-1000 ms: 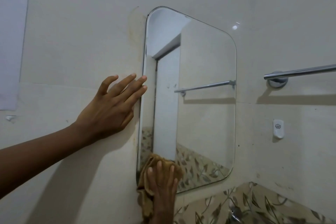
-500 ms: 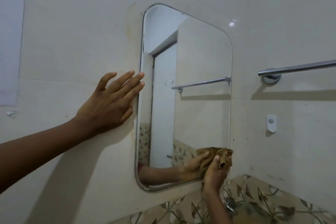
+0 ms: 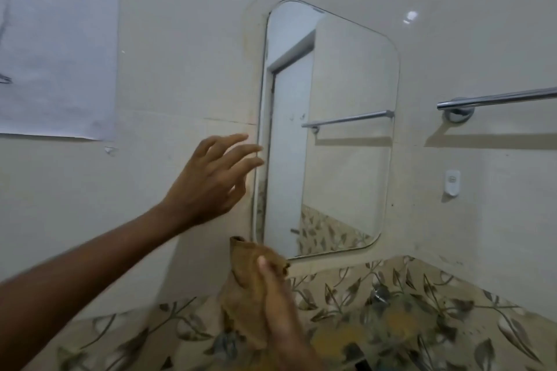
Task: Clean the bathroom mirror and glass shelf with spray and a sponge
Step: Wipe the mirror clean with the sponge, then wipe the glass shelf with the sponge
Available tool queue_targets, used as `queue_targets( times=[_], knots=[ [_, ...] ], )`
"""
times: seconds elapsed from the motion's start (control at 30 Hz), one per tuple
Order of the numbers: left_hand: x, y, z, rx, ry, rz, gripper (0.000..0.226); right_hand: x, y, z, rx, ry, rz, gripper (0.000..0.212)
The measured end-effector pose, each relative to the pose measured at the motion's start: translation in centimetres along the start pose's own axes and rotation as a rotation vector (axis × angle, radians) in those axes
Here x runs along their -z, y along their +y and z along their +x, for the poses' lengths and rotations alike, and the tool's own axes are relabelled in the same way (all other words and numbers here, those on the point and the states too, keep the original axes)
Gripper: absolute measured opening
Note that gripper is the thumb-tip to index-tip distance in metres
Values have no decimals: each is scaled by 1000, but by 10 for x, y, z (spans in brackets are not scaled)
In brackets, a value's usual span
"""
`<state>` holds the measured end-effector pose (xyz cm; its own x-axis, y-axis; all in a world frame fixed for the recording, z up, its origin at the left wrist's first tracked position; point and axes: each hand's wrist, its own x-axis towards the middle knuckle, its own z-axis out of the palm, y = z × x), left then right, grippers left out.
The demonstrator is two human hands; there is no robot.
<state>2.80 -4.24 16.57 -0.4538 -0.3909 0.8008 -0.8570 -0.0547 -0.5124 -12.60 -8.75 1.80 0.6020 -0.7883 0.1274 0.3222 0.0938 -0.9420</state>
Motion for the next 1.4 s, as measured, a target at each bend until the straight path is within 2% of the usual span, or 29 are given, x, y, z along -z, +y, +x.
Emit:
queue_targets(
  times=[0.07, 0.1, 0.2, 0.27, 0.3, 0.37, 0.4, 0.53, 0.7, 0.8, 0.9, 0.97, 1.1, 1.2, 1.3, 1.37, 1.4],
  knots=[
    [17, 19, -35, 107, -2, -224, 29, -8, -18, -15, -75, 12, 94, 35],
    [25, 32, -57, 232, -46, -378, 30, -8, -22, -23, -100, -21, 150, 35],
    [36, 55, -109, 828, -198, -847, 37, -8, -26, -39, -164, -61, 204, 36],
    [41, 62, -129, 1164, -355, -1264, 48, -10, -23, -43, -183, -92, 204, 33],
    [41, 63, -132, 1255, -425, -1419, 45, -11, -23, -44, -185, -108, 169, 30],
    [46, 61, -138, 1291, -478, -1515, 23, -13, -23, -45, -189, -141, 93, 24],
    [49, 60, -141, 1312, -450, -1509, 16, -13, -21, -43, -172, -134, 51, 20],
    [50, 66, -153, 1393, -354, -1481, 13, -5, -9, -37, -13, -54, -164, 14],
    [39, 88, -175, 1304, -486, -1255, 22, -6, 9, -41, -147, -176, -141, 19],
    [37, 91, -185, 1427, -468, -1335, 6, -12, 21, -34, -95, -221, -253, 20],
    [32, 90, -196, 1508, -424, -1202, 6, -19, 36, -22, 47, -211, -482, 22],
    [26, 90, -204, 1525, -419, -1099, 7, -23, 48, -12, 72, -172, -590, 25],
    [9, 89, -221, 1484, -354, -892, 8, -22, 69, 5, 150, -61, -971, 38],
    [4, 86, -232, 1411, -305, -818, 25, -13, 78, 7, 431, 4, -1337, 31],
    [4, 84, -239, 1393, -261, -812, 27, -22, 82, -2, 565, -226, -1325, 26],
    [4, 83, -240, 1410, -234, -815, 25, -36, 89, -10, 515, -421, -1333, 30],
    [4, 83, -239, 1413, -221, -824, 26, -42, 92, -14, 426, -503, -1379, 39]
  ],
)
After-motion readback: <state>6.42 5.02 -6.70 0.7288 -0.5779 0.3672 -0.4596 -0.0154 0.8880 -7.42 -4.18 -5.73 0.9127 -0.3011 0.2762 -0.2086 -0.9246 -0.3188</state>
